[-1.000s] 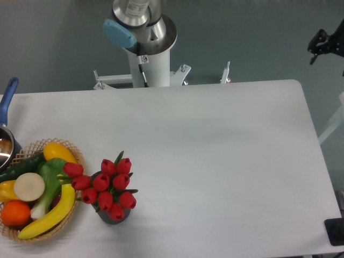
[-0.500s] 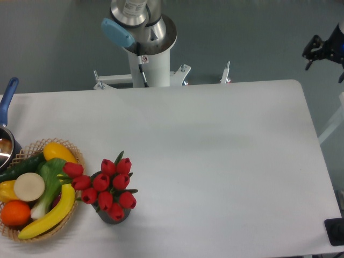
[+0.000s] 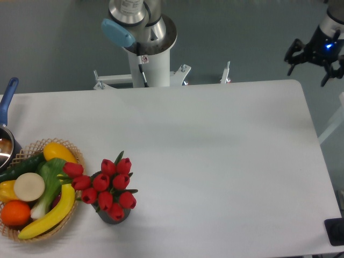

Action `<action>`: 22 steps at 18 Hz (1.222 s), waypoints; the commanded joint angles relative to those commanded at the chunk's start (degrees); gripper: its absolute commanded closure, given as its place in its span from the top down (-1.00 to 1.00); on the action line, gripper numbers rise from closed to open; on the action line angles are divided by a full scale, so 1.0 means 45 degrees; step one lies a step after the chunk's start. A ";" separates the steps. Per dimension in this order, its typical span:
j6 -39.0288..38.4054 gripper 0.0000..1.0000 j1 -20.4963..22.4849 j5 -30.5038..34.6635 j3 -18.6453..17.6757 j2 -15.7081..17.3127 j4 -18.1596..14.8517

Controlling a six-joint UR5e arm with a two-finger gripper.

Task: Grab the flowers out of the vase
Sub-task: 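Move the open gripper over the table toward the red tulips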

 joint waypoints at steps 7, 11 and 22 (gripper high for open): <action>-0.1913 1.00 -0.1678 -0.2250 -0.1001 0.0804 0.0827; -0.2305 1.00 -0.2752 -0.4378 -0.1450 0.0902 0.1001; -0.2266 1.00 -0.4746 -0.7568 -0.2075 -0.0250 0.2233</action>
